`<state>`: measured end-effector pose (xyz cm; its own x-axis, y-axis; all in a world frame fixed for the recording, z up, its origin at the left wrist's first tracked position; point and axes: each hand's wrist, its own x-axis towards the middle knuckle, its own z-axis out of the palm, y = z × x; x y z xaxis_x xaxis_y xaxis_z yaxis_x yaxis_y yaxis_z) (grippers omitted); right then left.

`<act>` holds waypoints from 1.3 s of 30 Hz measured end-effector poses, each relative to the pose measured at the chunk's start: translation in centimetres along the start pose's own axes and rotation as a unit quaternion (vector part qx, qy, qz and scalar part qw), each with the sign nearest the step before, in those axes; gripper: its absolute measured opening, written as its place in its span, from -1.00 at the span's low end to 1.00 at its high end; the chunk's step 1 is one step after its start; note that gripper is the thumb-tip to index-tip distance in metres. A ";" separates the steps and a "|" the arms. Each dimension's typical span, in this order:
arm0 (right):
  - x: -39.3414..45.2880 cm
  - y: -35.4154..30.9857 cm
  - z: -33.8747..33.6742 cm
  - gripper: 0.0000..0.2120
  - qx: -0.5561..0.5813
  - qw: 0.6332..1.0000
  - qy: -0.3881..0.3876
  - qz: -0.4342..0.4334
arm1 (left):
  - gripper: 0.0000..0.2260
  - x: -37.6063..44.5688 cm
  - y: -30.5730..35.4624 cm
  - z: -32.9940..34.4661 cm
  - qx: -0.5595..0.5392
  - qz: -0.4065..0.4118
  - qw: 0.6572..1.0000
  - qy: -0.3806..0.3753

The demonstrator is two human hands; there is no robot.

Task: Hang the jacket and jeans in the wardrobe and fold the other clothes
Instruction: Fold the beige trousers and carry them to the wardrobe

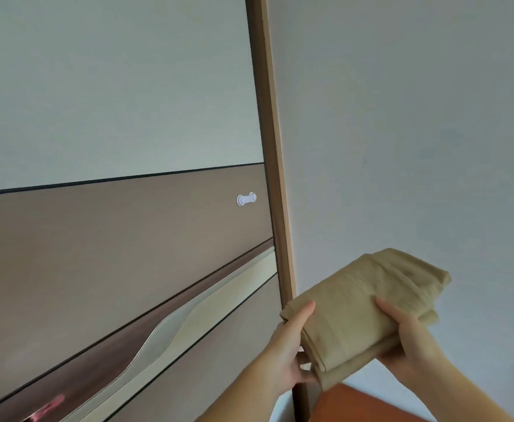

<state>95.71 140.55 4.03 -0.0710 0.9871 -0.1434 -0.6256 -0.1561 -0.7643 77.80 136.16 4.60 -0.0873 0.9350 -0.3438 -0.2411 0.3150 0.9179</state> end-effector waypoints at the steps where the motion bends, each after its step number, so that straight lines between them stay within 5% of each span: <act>1: 2.1 -0.2 0.2 -0.63 0.006 1.000 -0.010 0.013 | -0.49 1.5 0.9 0.1 0.005 0.005 1.000 0.009; 6: 11.1 -0.5 1.8 -0.62 0.018 0.998 -0.045 0.037 | -0.43 8.5 4.1 -0.4 0.014 0.009 0.999 0.028; 13: 21.8 -1.0 3.7 -0.50 -0.024 0.997 -0.048 0.064 | -0.58 18.6 8.4 -3.3 0.059 0.047 0.997 0.031; 17: 27.1 -1.4 5.2 -0.62 -0.064 0.997 -0.027 0.020 | -0.56 26.1 11.8 -5.9 0.194 0.079 0.976 0.062; 19: 29.7 -1.5 5.9 -0.63 -0.085 0.996 -0.016 0.010 | -0.60 29.5 13.4 -6.9 0.325 0.085 0.939 0.076; 23: 33.4 -1.4 7.1 -0.66 -0.124 0.992 -0.024 0.017 | -0.54 34.0 16.6 -8.1 0.600 0.148 0.777 0.115; 26: 35.7 -1.5 7.8 -0.63 -0.148 0.988 -0.031 0.029 | -0.73 36.3 19.3 -7.8 0.690 0.230 0.675 0.120; 30: 38.1 -1.8 8.1 -0.65 -0.166 0.984 -0.051 0.041 | -0.74 40.2 21.6 -6.4 0.815 0.326 0.462 0.125; 33: 39.4 -2.0 8.1 -0.68 -0.166 0.982 -0.068 0.061 | -0.72 43.1 22.3 -6.0 0.897 0.273 0.329 0.111; 39: 41.2 -2.0 7.5 -0.67 -0.161 0.978 -0.092 0.094 | -0.72 46.4 23.2 -5.8 0.980 0.113 0.128 0.099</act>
<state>88.23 181.78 4.37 -0.3177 0.9250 -0.2082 -0.3126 -0.3095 -0.8980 62.59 185.88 8.77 0.0530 0.9950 -0.0843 0.4790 -0.0994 -0.8722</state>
